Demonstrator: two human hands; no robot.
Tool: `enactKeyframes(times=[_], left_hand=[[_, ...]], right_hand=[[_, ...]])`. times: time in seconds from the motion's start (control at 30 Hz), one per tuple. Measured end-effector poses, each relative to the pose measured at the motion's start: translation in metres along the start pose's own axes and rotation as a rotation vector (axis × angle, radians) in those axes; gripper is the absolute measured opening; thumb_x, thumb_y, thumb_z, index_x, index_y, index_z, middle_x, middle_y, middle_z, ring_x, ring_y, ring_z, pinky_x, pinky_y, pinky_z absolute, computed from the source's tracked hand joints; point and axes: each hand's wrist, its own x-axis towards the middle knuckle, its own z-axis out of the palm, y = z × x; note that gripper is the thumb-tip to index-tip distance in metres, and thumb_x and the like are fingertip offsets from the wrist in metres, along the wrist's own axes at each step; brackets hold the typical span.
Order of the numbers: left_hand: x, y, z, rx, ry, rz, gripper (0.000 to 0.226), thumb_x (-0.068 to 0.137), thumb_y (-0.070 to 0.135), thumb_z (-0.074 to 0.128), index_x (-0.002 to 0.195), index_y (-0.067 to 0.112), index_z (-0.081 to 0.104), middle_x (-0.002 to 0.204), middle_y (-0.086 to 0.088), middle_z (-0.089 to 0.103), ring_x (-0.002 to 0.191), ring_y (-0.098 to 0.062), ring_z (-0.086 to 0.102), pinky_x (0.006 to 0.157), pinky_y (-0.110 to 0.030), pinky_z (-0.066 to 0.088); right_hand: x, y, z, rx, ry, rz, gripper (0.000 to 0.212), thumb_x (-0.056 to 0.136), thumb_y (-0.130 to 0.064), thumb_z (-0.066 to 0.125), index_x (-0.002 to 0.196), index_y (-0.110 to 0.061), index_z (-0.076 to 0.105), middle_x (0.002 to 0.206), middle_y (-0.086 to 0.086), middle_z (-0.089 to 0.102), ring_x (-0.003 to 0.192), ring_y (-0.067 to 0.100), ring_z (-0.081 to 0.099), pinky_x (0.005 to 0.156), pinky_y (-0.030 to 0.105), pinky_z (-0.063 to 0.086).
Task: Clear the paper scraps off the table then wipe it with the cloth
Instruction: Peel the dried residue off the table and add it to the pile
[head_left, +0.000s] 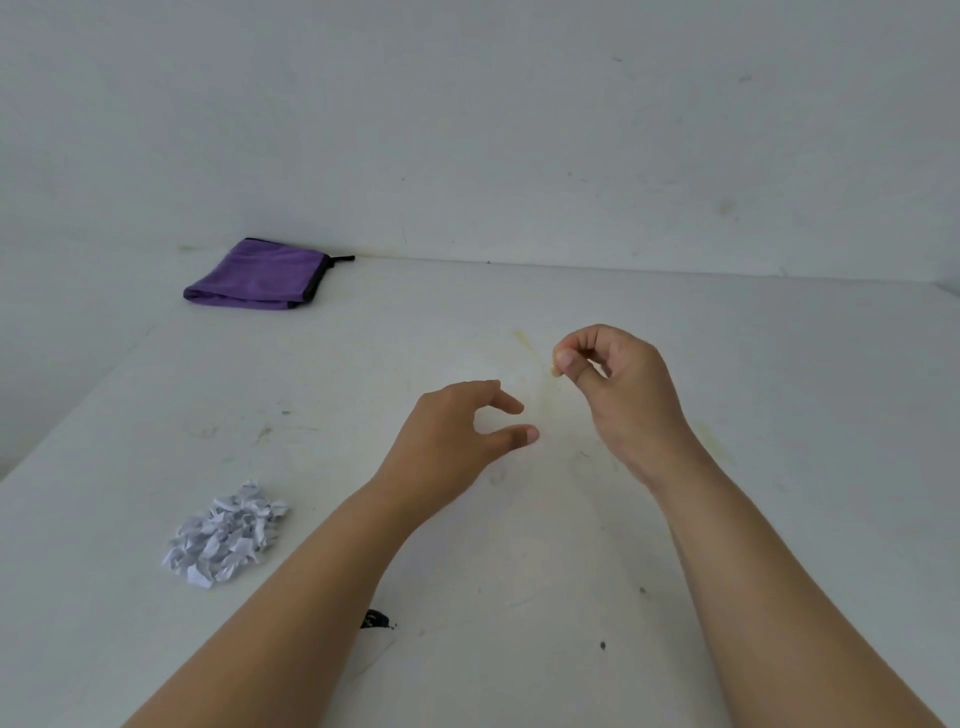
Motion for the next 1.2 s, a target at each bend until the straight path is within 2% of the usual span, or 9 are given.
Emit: enactKeyframes(times=[0.17,0.4,0.73,0.8,0.93,1.03,1.1,1.17,1.2], left_hand=[[0.001,0.003,-0.003,-0.069,0.038,0.051,0.016,0.091,0.034,0.056,0.103,0.038,0.067,0.136,0.02,0.049,0.127,0.001,0.041,0.096,-0.017,0.024],[0.001,0.007,-0.003,-0.249,0.132,0.029,0.01,0.087,0.042,0.06,0.09,0.035,0.067,0.129,0.023,0.052,0.118,0.005,0.045,0.093,-0.019,0.033],[0.001,0.008,-0.007,-0.292,0.199,0.076,0.007,0.085,0.034,0.065,0.079,0.034,0.068,0.123,0.021,0.052,0.121,-0.001,0.045,0.097,-0.026,0.037],[0.002,0.008,-0.008,-0.239,0.215,0.107,0.007,0.085,0.037,0.064,0.079,0.036,0.066,0.121,0.022,0.051,0.125,-0.006,0.04,0.098,-0.027,0.036],[0.001,0.008,-0.006,-0.015,0.358,0.231,0.008,0.086,0.032,0.064,0.086,0.025,0.069,0.119,0.017,0.048,0.128,-0.007,0.026,0.085,-0.001,0.026],[0.0,0.007,-0.005,0.098,0.493,0.382,0.006,0.084,0.026,0.067,0.084,0.021,0.07,0.12,0.009,0.046,0.127,-0.013,0.024,0.089,-0.004,0.024],[-0.001,0.007,-0.005,0.107,0.548,0.443,0.004,0.083,0.024,0.069,0.081,0.021,0.07,0.121,0.005,0.046,0.126,-0.014,0.024,0.094,-0.004,0.022],[-0.002,0.007,-0.005,0.111,0.589,0.488,0.004,0.083,0.023,0.07,0.08,0.021,0.071,0.12,0.003,0.045,0.124,-0.016,0.025,0.097,-0.003,0.018],[-0.002,0.007,-0.005,0.107,0.6,0.504,0.004,0.082,0.023,0.07,0.079,0.021,0.071,0.119,0.005,0.044,0.124,-0.016,0.025,0.098,-0.003,0.017]], right_hand=[[-0.004,-0.001,0.006,-0.019,-0.041,0.025,0.019,0.091,-0.016,0.059,0.075,-0.026,0.061,0.079,-0.014,0.066,0.086,-0.007,0.058,0.079,0.004,0.038],[-0.006,-0.005,0.007,0.126,-0.068,0.09,0.012,0.09,-0.019,0.06,0.08,-0.017,0.067,0.079,-0.009,0.069,0.088,0.002,0.062,0.083,0.018,0.043],[-0.006,-0.008,0.004,0.359,-0.124,0.199,0.001,0.082,-0.017,0.07,0.082,-0.018,0.069,0.081,-0.008,0.069,0.087,0.003,0.064,0.086,0.02,0.045],[-0.007,-0.011,0.004,0.41,-0.134,0.218,0.013,0.076,-0.01,0.074,0.084,-0.018,0.067,0.08,-0.005,0.066,0.082,0.008,0.063,0.082,0.019,0.046],[-0.007,-0.012,0.008,0.447,-0.116,0.323,0.033,0.076,-0.01,0.074,0.101,-0.022,0.056,0.083,0.0,0.068,0.083,0.01,0.064,0.082,0.026,0.041],[-0.005,-0.011,0.006,0.529,-0.156,0.482,0.042,0.076,-0.013,0.072,0.11,-0.024,0.05,0.084,-0.001,0.072,0.085,0.014,0.067,0.083,0.033,0.037],[-0.005,-0.011,0.004,0.617,-0.227,0.569,0.029,0.08,-0.011,0.067,0.102,-0.023,0.052,0.075,-0.004,0.068,0.079,0.014,0.066,0.079,0.034,0.035],[-0.006,-0.014,0.001,0.639,-0.316,0.623,0.014,0.082,-0.012,0.062,0.078,-0.025,0.06,0.07,-0.005,0.063,0.077,0.013,0.064,0.077,0.035,0.032],[-0.007,-0.013,0.001,0.637,-0.353,0.638,0.023,0.083,-0.013,0.061,0.065,-0.027,0.062,0.069,-0.006,0.061,0.076,0.013,0.064,0.076,0.036,0.032]])
